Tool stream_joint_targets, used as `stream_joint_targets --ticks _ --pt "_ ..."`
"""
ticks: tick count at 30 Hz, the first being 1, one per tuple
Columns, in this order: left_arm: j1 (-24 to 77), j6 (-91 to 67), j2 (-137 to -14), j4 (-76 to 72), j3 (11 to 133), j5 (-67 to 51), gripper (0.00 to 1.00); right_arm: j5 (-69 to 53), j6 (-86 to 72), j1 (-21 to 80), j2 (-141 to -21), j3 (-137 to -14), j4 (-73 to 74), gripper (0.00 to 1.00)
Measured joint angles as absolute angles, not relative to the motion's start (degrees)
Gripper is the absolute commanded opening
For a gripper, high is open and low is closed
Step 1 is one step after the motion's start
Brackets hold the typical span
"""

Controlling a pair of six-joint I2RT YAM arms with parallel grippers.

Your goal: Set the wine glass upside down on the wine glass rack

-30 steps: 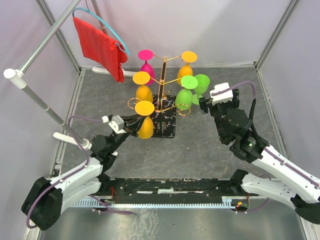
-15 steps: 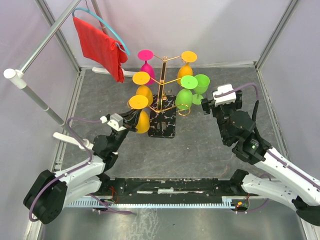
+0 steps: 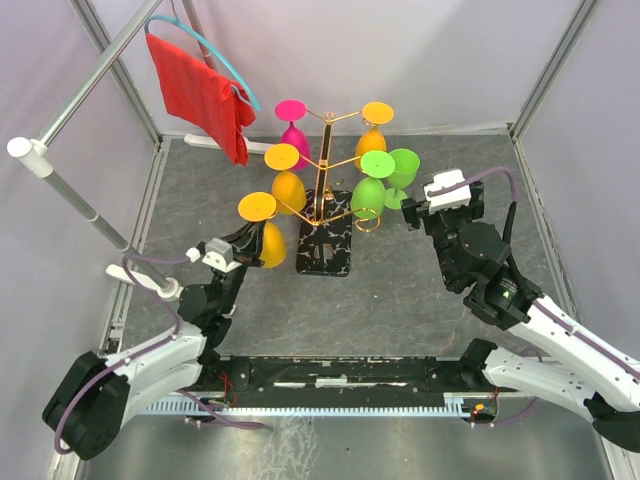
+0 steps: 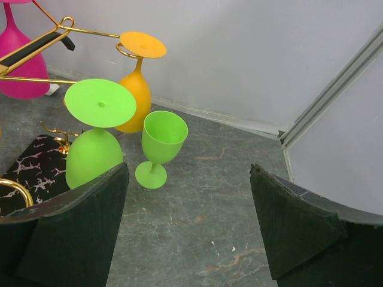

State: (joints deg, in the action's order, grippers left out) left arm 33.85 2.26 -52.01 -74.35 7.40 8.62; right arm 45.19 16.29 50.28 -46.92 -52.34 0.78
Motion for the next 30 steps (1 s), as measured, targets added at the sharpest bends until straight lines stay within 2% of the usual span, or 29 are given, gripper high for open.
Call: stream_joint_targets --ticks 8,15,16,19,22,25,30 --pt "34.00 4.36 -42.76 -65.67 6.46 4.40 0.03 45.19 16.34 50.28 -47.22 -51.62 0.64 0.90" --pt "34.26 5.93 -47.31 -65.30 8.16 -1.34 0.05 45.23 16.32 50.28 -48.47 -51.62 0.45 0.91" --pt "34.44 6.04 -48.36 -65.56 8.64 -1.63 0.10 45.25 16.29 50.28 -48.66 -51.62 0.47 0.91" --pt "34.59 6.09 -51.27 -67.61 9.91 -1.67 0.35 45.23 16.23 50.28 -49.19 -51.62 0.73 0.91" --pt "34.85 5.98 -51.86 -66.89 9.89 -1.93 0.54 45.15 16.12 50.28 -49.69 -51.62 1.45 0.92" --pt "35.18 5.93 -50.57 -64.64 9.52 -2.02 0.63 45.15 16.12 50.28 -50.48 -51.75 2.35 0.93" --pt "35.18 5.91 -44.25 -59.29 8.71 -0.62 0.65 45.19 15.64 50.28 -51.00 -51.77 3.44 0.93"
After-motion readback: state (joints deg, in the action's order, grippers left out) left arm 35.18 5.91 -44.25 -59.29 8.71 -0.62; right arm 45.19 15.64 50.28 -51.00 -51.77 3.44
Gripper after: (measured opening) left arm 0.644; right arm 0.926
